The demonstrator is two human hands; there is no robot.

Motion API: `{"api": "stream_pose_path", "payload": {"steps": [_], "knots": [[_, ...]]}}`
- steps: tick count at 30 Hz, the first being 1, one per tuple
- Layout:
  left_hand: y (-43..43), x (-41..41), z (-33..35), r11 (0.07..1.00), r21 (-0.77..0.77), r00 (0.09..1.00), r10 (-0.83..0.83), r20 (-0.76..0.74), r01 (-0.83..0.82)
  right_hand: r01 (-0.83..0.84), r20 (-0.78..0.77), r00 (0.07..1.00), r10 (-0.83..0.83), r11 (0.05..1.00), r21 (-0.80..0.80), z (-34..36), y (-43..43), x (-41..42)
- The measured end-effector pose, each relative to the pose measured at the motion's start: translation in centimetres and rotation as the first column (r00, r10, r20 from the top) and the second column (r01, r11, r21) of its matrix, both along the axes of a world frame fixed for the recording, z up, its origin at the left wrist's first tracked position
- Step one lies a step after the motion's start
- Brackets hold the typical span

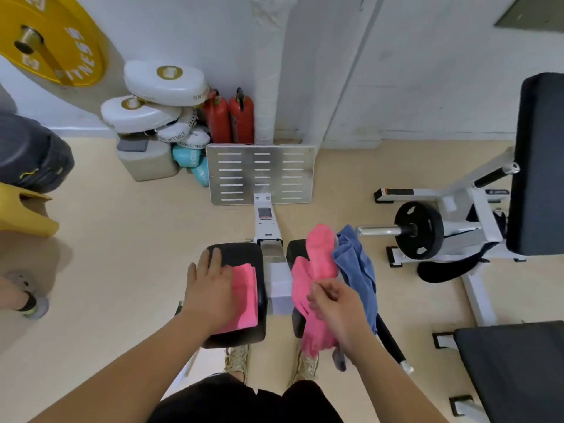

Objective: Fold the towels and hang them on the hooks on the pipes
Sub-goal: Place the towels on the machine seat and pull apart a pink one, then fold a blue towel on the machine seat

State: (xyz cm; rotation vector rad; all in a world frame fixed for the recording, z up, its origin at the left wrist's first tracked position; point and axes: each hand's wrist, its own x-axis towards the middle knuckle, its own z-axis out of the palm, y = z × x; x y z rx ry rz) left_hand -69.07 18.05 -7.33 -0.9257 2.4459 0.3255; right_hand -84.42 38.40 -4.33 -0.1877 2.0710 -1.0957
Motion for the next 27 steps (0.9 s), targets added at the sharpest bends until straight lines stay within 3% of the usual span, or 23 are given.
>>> {"api": "stream_pose_path", "payload": {"steps": [3,5,8,13,18,24,27], "knots": [[4.3,-3.9,1.4,0.98,0.199,0.936,0.084,-0.342,-0.015,0.113,-0.095,0.989,-0.114,0.993,-0.017,1.1,2.3,-2.0],[7.8,-6.9,2.4,0.91,0.408,0.877,0.255,-0.408,-0.075,0.126,-0.185,0.975,-0.123,0.992,0.005,1.8,4.0,-3.7],[12.1,-10.9,2.6,0.875,0.482,0.855,0.276,-0.438,-0.035,0.049,-0.229,0.973,-0.033,0.997,0.065,1.3,6.2,-5.9],[15.5,-15.2,1.2,0.864,0.458,0.829,0.404,-0.386,-0.208,-0.156,-0.052,0.985,0.163,0.982,0.108,-0.6,8.0,-8.3],[16.5,-16.1,-0.3,0.75,0.487,0.679,0.639,-0.362,-0.447,-0.293,-0.05,0.953,0.298,0.952,0.09,-2.0,8.2,-10.3],[16.7,-13.8,-1.1,0.738,0.465,0.62,0.669,-0.411,-0.488,-0.319,-0.101,0.937,0.335,0.936,0.149,-3.2,7.7,-11.0],[16.5,-12.5,-1.1,0.609,0.574,0.472,0.791,-0.39,-0.547,-0.321,-0.142,0.925,0.353,0.924,0.206,-3.4,7.0,-11.3]]}}
